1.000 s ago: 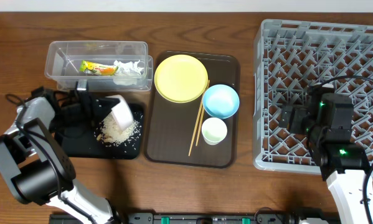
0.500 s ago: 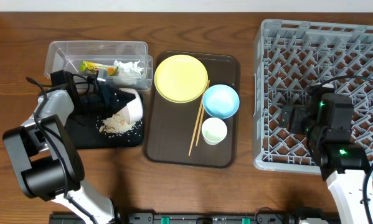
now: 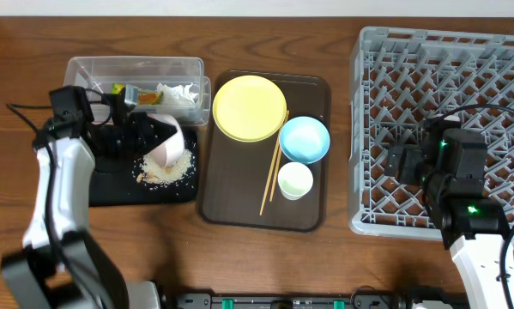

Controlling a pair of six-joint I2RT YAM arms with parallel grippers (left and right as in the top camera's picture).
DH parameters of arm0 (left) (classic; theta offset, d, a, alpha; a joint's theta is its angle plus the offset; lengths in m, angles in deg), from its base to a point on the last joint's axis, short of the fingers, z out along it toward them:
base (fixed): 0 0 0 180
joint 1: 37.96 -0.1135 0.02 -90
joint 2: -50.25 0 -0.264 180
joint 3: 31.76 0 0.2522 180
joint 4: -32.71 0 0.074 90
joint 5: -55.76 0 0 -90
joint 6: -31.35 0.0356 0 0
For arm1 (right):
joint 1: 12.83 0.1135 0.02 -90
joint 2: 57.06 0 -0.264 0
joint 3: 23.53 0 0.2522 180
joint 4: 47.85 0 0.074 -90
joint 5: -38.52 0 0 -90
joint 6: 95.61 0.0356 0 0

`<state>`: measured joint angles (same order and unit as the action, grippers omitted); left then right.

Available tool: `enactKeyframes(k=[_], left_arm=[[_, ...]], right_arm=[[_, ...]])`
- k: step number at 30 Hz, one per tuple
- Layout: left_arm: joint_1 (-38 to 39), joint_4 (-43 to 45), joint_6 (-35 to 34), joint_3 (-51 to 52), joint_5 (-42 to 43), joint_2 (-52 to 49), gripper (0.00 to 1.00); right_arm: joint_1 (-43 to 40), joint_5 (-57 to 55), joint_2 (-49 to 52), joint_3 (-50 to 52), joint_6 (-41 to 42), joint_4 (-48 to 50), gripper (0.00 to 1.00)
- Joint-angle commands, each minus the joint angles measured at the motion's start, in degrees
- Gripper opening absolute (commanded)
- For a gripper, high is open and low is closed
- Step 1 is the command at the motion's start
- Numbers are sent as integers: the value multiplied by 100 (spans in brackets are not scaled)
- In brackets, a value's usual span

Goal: Sort waste into correct bins and load items into the dishwasher rack
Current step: 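Carry the emptied white bowl back and set it on the brown tray, then grasp the pale cup on the brown tray with the left gripper and lift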

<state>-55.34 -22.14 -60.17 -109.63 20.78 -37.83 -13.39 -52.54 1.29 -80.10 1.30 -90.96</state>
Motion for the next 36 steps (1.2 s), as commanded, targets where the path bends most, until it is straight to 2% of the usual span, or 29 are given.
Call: enactKeyframes(k=[1,6,12,18,25,30,31,33,36], left_arm=[[437,-20,-9,-42,-682,461,6],[1561,-24,-7,-39,-1825,603,6],[3150,-22,-7,-39,-3442,302,6],[4284,48,-9,-37,-3727,-177,6],[4673,90,-11,-33,-4074,-815,8],[4673,90,-11,-33,-4050,-925,17],[4673,90,-11,-35,-4050,-922,27],[4671,83,-11,-50,-4050,-920,40],[4673,-55,-11,-173,-4050,-817,46]], right_arm=[[63,2,-20,-122,-57,0,99],[63,2,-20,-122,-57,2,99],[63,2,-20,-122,-57,0,99],[63,2,-20,-122,-57,0,99],[63,2,-20,-122,-57,-4,99],[63,2,-20,-122,-57,-2,99],[63,2,-20,-122,-57,-2,99],[63,2,-20,-122,-57,-2,99],[63,2,-20,-122,-57,-4,99]])
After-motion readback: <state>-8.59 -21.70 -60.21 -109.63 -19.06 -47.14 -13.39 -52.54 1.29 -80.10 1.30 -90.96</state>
